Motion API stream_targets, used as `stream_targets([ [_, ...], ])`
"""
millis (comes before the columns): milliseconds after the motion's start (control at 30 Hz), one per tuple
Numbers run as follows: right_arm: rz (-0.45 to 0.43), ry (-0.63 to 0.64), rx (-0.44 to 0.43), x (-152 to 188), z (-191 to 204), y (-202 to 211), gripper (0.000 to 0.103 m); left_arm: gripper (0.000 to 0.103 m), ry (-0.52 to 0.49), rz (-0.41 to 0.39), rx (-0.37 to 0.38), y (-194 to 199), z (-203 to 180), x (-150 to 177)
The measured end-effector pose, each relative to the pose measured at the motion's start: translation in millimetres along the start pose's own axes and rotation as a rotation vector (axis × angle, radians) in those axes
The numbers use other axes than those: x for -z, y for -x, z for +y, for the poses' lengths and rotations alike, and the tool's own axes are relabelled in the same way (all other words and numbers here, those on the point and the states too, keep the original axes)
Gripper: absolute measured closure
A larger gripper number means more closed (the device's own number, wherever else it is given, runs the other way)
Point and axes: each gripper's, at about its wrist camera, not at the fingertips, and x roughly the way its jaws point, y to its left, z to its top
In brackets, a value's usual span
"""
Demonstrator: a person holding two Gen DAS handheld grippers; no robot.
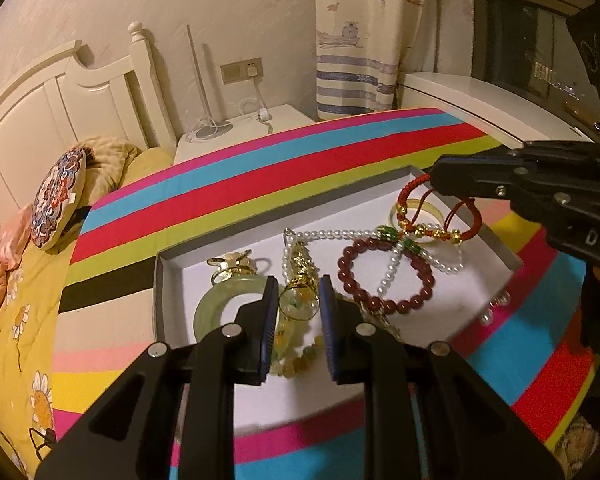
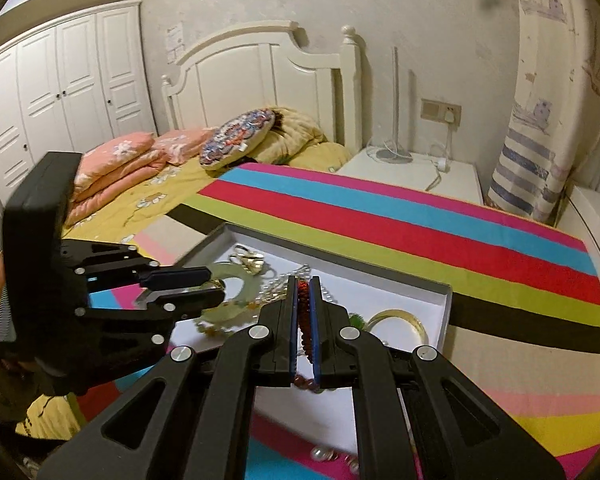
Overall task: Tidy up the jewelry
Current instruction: 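Lower the gold ring and red bracelet into the grey box and open both tools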
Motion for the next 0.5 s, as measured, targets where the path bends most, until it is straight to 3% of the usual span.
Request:
stream_targets([
  [500, 0.106, -0.122, 0.034, 10.3, -29.3, -55.9, 0.096, 0.082, 0.026, 0.072, -0.062, -45.5, -1.6, 1.4],
])
